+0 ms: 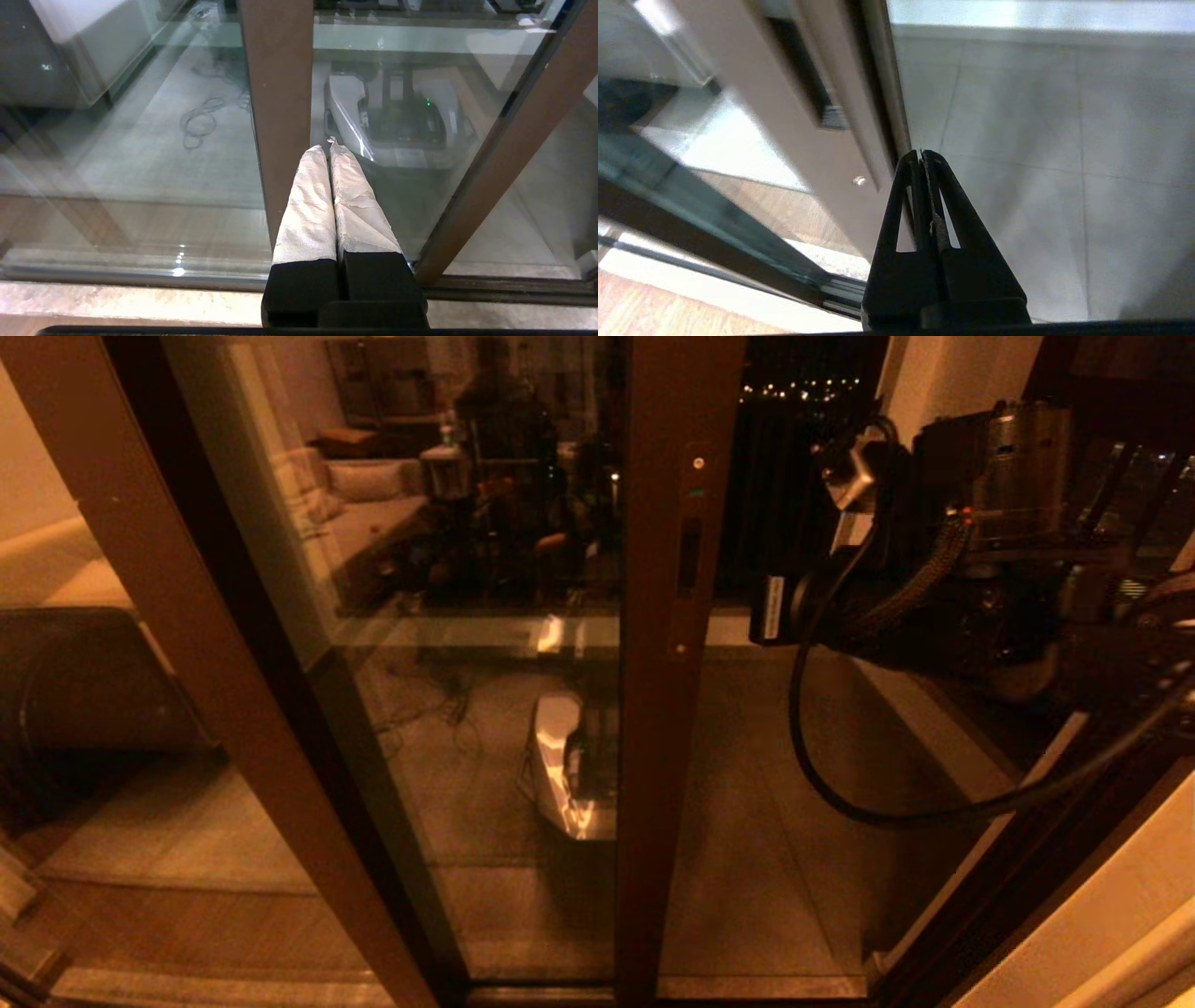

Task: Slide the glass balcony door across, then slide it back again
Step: Open the slid door

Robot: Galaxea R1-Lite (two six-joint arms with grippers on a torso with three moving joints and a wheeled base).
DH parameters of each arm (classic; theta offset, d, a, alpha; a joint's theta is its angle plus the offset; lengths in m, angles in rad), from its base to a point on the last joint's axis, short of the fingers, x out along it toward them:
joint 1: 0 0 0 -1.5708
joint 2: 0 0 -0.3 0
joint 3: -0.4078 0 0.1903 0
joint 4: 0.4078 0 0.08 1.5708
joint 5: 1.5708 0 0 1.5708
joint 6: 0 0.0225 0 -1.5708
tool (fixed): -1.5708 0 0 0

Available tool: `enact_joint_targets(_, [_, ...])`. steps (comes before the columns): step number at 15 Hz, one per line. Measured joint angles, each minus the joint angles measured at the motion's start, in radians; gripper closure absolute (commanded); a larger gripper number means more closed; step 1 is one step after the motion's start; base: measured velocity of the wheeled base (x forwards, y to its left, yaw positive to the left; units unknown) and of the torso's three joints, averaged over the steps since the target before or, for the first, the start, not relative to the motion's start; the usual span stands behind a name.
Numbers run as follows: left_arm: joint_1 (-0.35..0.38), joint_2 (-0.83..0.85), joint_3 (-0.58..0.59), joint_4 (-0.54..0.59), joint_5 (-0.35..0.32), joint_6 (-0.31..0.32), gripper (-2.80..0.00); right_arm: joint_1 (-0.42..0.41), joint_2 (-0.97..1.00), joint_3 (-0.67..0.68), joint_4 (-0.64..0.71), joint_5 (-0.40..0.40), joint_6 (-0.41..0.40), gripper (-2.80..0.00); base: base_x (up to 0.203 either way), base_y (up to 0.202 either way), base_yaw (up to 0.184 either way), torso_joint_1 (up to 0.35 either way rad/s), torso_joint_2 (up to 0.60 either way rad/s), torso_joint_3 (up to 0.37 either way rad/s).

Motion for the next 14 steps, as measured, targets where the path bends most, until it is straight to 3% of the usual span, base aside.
enact_joint_targets(6, [0.0, 0.0, 0.0, 0.0, 0.0, 0.0, 0.0, -0.01, -0.412, 0.217, 0.179, -0.051, -0.043, 0.0, 0.0, 0.0, 0.0, 0.0, 0.0, 0.0])
enact_joint_targets(10, [0.0, 0.0, 0.0, 0.0, 0.0, 0.0, 0.0, -0.037, -0.774, 0.263, 0.501, -0.116, -0.08, 0.0, 0.0, 0.0, 0.0, 0.0, 0.0, 0.0])
enact_joint_targets(12, [0.0, 0.0, 0.0, 0.0, 0.0, 0.0, 0.0, -0.143, -0.905, 0.243, 0.686, -0.127, -0.123, 0.0, 0.0, 0.0, 0.0, 0.0, 0.0, 0.0])
enact_joint_targets(14, [0.0, 0.0, 0.0, 0.0, 0.0, 0.0, 0.0, -0.305, -1.017, 0.226, 0.804, -0.128, -0.217, 0.0, 0.0, 0.0, 0.0, 0.0, 0.0, 0.0])
